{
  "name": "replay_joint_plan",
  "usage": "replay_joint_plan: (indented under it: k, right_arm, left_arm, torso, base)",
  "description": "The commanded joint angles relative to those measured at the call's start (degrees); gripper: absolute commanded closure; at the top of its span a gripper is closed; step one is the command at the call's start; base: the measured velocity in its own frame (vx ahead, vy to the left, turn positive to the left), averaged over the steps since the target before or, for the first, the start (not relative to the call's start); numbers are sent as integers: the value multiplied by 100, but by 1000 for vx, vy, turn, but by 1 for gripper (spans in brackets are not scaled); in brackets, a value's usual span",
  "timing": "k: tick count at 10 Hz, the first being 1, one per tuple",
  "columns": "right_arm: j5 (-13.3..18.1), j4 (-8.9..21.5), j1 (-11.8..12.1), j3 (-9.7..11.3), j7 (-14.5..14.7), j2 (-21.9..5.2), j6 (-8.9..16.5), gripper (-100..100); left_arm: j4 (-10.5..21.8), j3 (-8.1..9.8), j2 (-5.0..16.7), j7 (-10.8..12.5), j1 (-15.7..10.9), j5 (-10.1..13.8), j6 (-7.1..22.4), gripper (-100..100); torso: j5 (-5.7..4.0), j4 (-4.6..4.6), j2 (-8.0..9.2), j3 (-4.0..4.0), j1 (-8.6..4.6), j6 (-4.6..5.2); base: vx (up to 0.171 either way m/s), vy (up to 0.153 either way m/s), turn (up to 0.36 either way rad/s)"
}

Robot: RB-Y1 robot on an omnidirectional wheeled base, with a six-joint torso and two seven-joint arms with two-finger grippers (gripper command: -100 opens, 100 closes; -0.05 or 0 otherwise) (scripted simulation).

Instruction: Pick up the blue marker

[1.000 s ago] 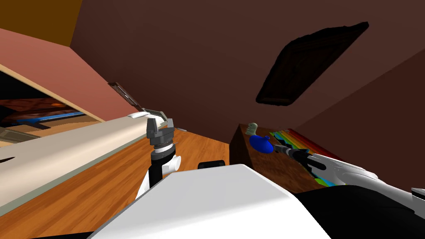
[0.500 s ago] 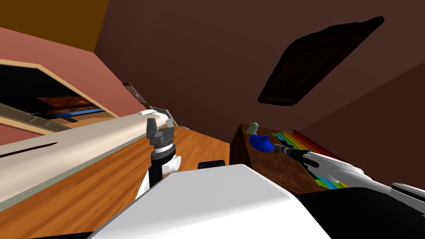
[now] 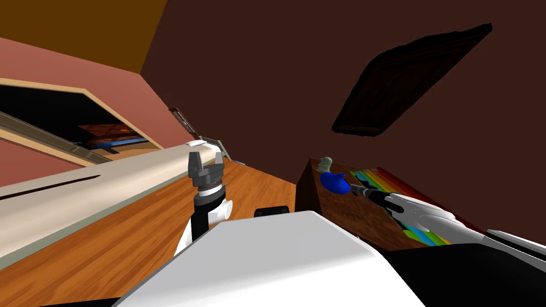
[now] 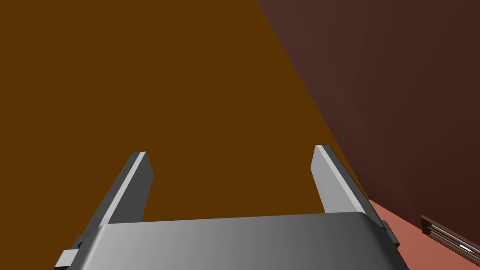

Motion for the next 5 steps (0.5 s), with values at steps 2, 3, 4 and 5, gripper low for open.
replay_joint_plan:
  k: [2,3,4,5]
  right_arm:
    - [-1,3,0,-3,-2,-2,5,100]
    - [-2,3,0,-3,-3,-1,4,100]
    - [-2,3,0,-2,-3,-1,4,100]
    - [-1,3,0,-2,-3,-1,4,0]
  left_arm:
    - [0,0,0,0,0,0,0,0]
    - [0,0,0,0,0,0,0,0]
    - [0,0,0,0,0,0,0,0]
    - [0,0,0,0,0,0,0,0]
  torso:
    - [-2,-2,-4,-3,1,-3]
    - [-2,-3,-6,-4,1,-3]
    - [-2,-3,-7,-5,1,-3]
    - [-1,-3,-8,-5,1,-3]
  base:
    - [0,0,0]
    - [0,0,0]
    - [0,0,0]
    - [0,0,0]
